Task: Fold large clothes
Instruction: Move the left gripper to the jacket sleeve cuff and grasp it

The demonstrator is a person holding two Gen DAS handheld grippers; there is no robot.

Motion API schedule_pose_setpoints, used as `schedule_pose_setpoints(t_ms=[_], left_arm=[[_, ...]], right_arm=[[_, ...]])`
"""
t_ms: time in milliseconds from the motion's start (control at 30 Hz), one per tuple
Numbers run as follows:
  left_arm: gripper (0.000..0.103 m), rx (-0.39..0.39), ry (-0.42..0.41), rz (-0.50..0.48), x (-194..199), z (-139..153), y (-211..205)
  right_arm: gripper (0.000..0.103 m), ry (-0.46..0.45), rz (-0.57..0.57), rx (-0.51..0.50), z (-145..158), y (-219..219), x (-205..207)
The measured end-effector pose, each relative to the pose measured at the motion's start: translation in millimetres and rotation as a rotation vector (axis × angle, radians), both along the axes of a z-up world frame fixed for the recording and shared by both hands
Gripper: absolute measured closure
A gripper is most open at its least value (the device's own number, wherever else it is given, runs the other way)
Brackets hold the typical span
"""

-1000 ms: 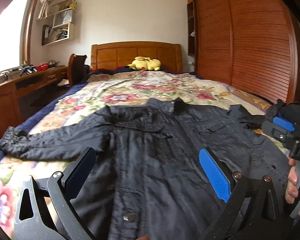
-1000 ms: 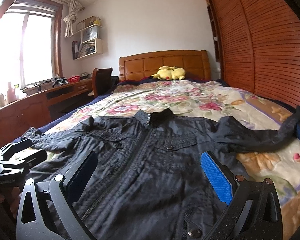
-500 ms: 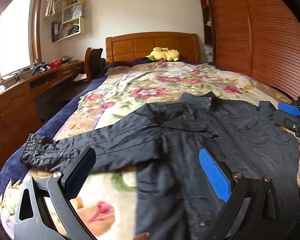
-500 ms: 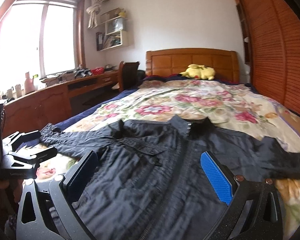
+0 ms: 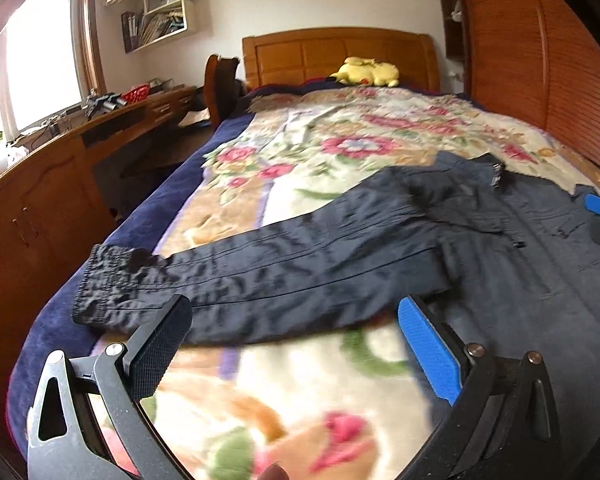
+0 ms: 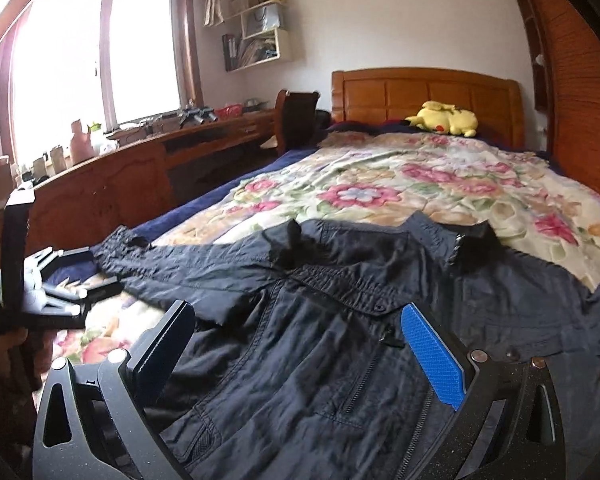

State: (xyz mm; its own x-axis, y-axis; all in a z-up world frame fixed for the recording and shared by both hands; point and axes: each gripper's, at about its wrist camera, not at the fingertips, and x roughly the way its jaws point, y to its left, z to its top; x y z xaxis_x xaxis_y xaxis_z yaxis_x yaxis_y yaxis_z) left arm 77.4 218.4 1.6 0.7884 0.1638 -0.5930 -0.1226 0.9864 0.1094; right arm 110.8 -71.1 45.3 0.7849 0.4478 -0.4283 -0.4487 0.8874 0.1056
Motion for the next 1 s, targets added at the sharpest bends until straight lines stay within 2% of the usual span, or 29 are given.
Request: schedule_pose_setpoints(t_ms=[100, 267, 467, 600, 767, 1000], left_arm=[[0.000, 0.013, 0.028, 0.034, 6, -4, 26], [0.002, -0.018, 0.068, 0.111, 13, -12, 78], [0.008, -0.114, 0.088, 0.284, 18, -27, 159], [0.013, -0.142, 0.100, 0.369, 20, -38, 195], [0.015, -0.225, 0.119, 0.426, 21, -50, 225], [0.032, -0.266, 0.163, 0.428, 32, -61, 231]], right_arm=[[0.000, 0.009, 0.003, -0.016, 0, 0, 2], [0.000, 0.028, 0.012, -0.026, 2, 4, -1], [0.000, 0.037, 0.052, -0.039, 7, 11, -6], [0.000, 0.040, 0.056, -0.047, 4, 10, -6], [0.000, 0.039, 0.054, -0.049, 5, 10, -7], [0.000, 0.054, 0.057, -0.069, -1, 14, -5]])
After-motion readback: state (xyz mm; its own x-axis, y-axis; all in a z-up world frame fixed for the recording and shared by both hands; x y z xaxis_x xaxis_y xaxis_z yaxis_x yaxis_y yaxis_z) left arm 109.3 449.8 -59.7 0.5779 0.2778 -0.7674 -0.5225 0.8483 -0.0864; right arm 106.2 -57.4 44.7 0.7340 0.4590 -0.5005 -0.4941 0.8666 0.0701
